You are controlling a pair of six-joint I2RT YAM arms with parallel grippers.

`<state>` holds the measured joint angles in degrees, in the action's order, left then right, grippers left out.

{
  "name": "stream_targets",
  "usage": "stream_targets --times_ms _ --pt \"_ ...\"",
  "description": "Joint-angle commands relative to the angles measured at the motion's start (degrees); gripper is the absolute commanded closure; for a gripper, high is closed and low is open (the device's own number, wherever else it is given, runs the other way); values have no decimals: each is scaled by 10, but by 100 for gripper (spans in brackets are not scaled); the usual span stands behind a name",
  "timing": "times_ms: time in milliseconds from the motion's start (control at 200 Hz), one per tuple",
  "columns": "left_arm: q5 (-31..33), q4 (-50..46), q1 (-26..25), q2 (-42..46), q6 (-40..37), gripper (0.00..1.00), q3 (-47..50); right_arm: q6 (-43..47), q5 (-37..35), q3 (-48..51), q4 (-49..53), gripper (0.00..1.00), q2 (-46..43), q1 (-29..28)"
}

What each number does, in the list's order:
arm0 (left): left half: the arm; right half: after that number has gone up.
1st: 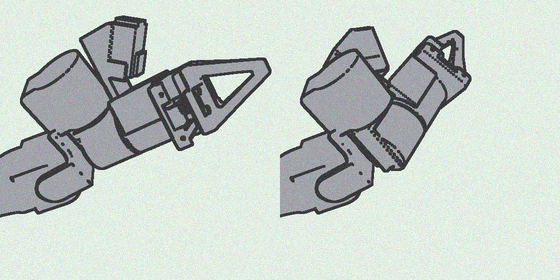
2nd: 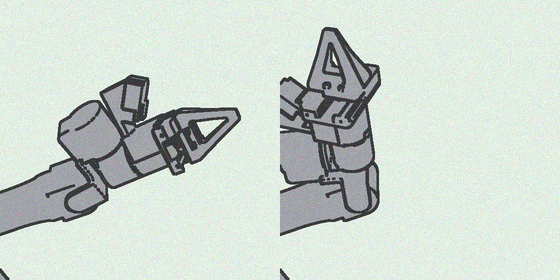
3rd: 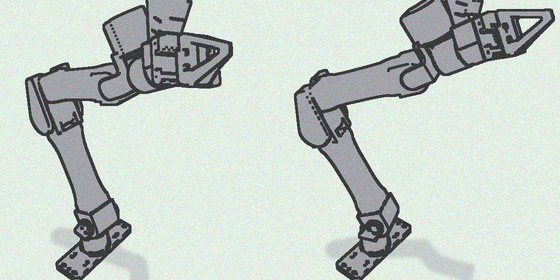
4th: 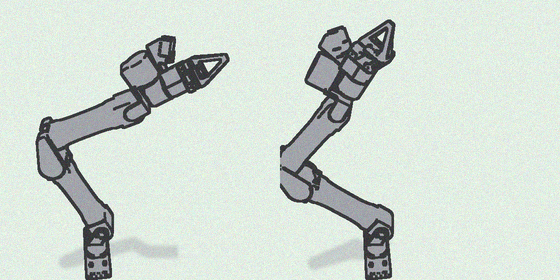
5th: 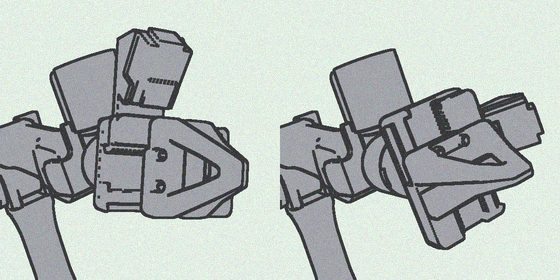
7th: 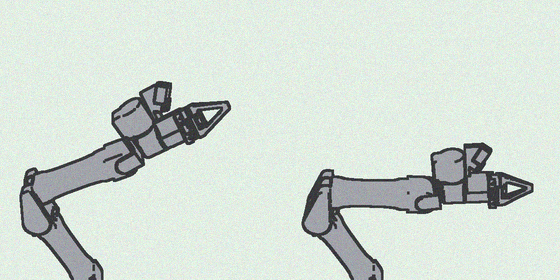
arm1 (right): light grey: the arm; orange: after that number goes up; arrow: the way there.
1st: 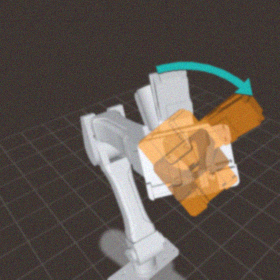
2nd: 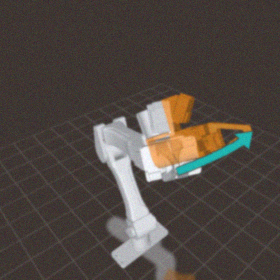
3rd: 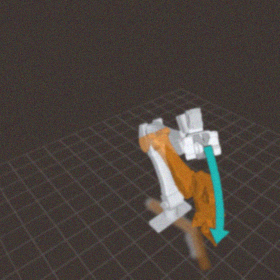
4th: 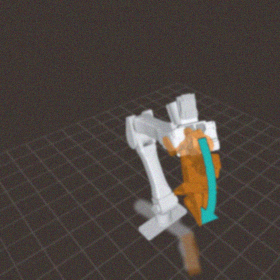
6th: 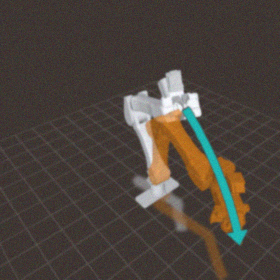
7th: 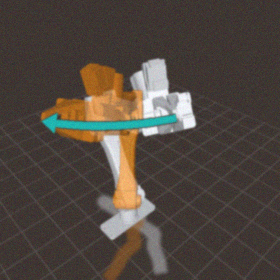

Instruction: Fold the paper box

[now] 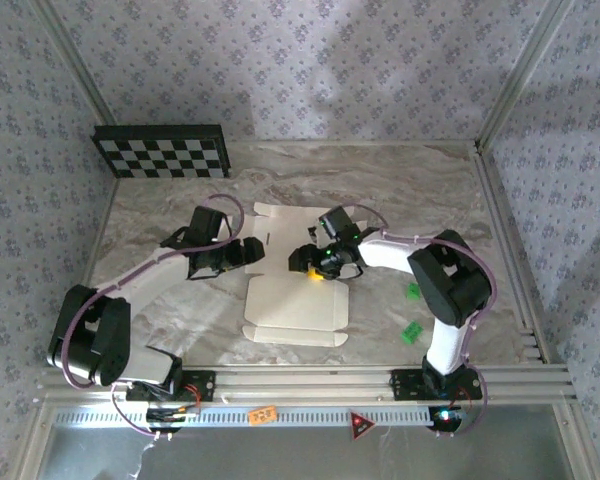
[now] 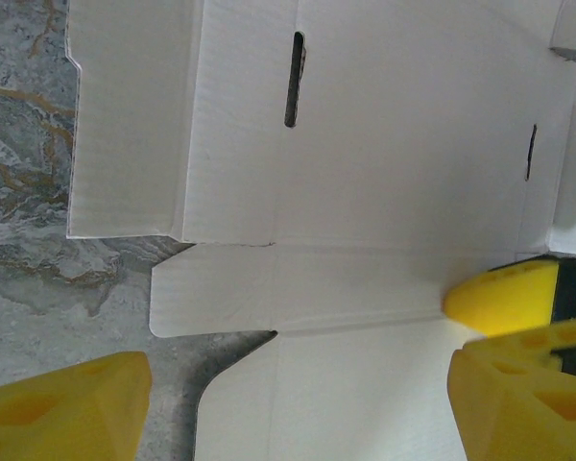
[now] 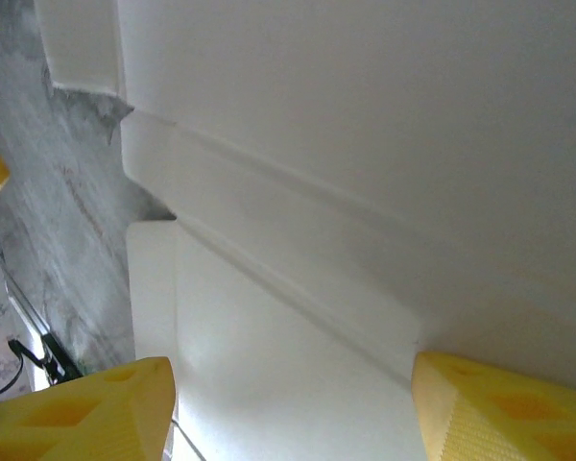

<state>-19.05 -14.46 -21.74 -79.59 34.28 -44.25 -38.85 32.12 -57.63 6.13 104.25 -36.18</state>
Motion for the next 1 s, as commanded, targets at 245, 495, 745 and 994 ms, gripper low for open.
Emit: stream_targets --times_ms 245,495,745,994 --pt "-45 28 0 -50 -6 22 -5 95 -56 -8 137 32 -2 39" --pt "-58 29 -14 -76 -11 25 -23 142 -31 -43 202 33 -22 47" --pt "-38 39 -34 -94 -7 29 -42 43 9 -7 82 34 -50 57" --pt "-20 13 -49 -129 -25 31 -74 19 5 19 43 40 -29 65"
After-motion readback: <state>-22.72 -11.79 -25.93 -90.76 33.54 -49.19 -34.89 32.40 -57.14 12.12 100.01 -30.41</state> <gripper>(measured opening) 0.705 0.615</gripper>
